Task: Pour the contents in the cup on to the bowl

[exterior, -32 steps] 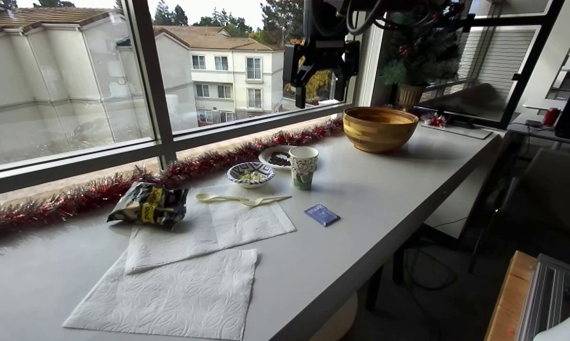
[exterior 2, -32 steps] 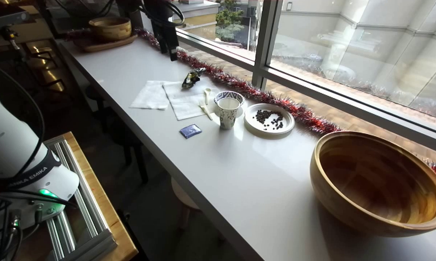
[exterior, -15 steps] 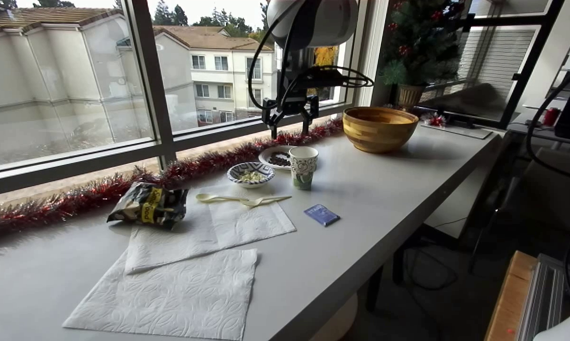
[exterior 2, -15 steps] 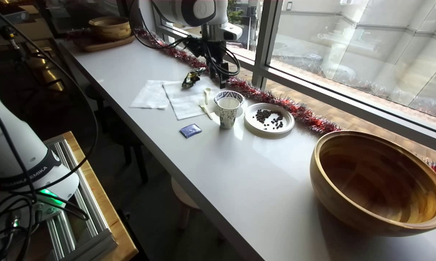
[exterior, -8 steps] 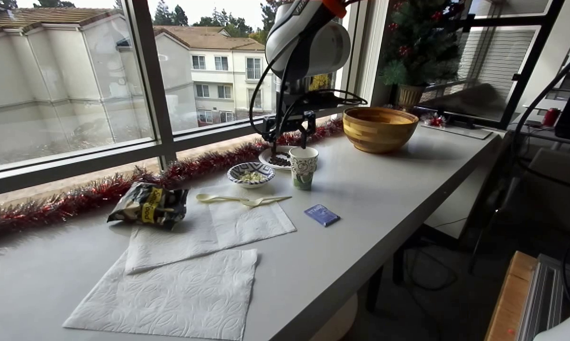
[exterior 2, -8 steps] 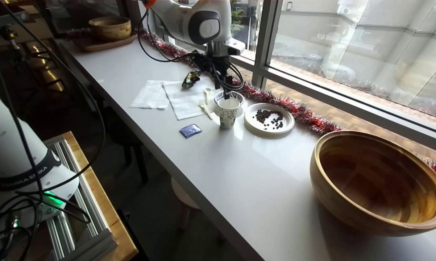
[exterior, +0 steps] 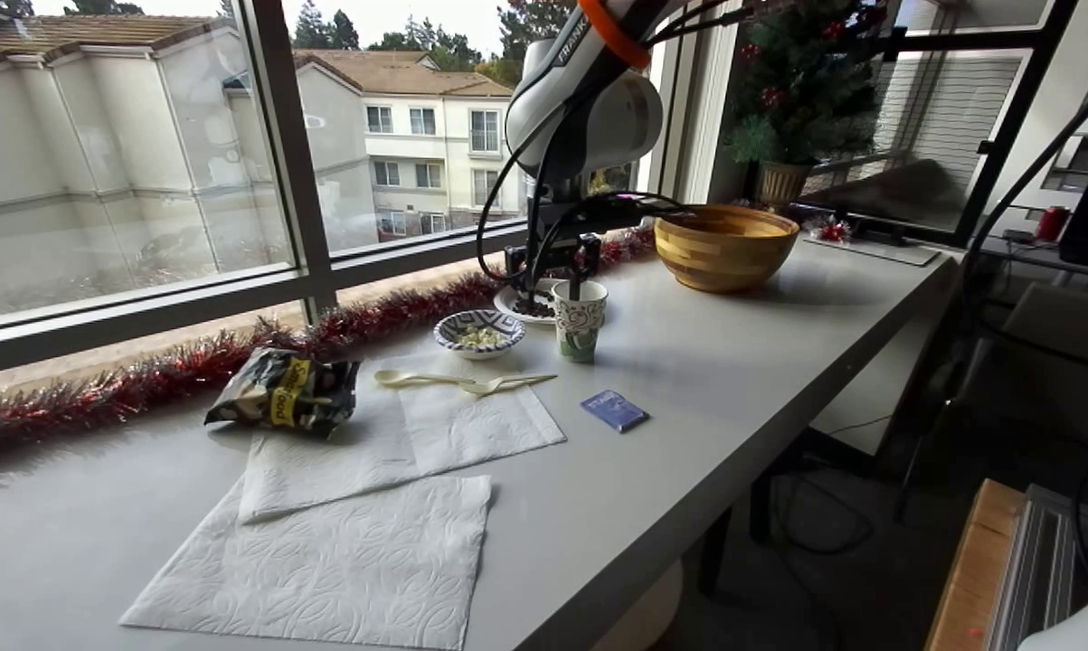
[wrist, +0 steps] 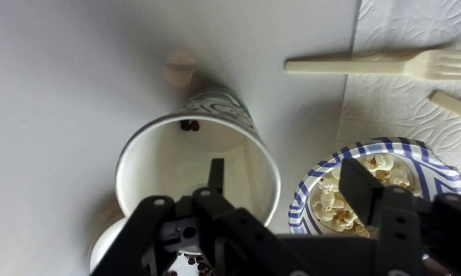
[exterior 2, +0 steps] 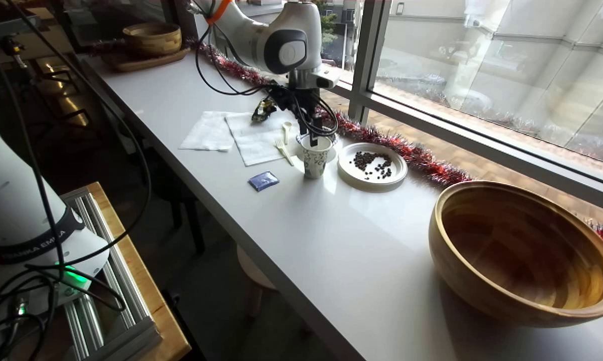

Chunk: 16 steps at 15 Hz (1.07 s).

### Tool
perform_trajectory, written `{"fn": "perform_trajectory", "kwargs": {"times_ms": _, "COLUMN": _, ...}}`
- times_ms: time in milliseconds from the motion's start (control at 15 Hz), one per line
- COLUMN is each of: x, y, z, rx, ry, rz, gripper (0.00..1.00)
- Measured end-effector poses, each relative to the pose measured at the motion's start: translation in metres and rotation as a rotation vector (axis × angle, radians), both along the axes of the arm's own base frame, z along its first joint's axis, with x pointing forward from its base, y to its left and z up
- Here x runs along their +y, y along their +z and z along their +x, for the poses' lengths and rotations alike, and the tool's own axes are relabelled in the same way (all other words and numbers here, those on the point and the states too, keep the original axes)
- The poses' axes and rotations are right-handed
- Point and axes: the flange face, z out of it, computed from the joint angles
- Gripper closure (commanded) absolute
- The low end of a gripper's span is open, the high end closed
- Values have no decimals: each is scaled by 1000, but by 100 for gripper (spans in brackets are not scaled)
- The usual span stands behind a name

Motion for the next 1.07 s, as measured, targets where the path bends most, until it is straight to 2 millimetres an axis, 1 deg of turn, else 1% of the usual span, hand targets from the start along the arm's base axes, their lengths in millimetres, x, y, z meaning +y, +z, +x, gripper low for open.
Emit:
{"fn": "perform_trajectory", "kwargs": {"times_ms": 267, "x": -3, "y": -10, "z": 1, "rx": 3, "ry": -6, "rz": -7, "gripper": 79}}
{"fn": "perform_trajectory", "kwargs": {"times_ms": 467, "x": -4, "y": -13, "z": 1, "rx": 6, "ry": -14, "rz": -12, "gripper": 100}}
{"fn": "perform_trajectory", "kwargs": {"times_ms": 867, "x": -6, "y": -9, "z": -1, "rx": 20, "ry": -67, "rz": -15, "gripper": 99}}
{"fn": "perform_trajectory", "kwargs": {"times_ms": 933, "x": -7, "y": -6, "z": -2, "rx": 31, "ry": -87, "rz": -15, "gripper": 99}}
{"fn": "perform_trajectory", "kwargs": {"times_ms": 1067, "x": -13, "y": 9, "z": -6, "rx": 51, "ry": -132, "rz": -17, "gripper": 99}}
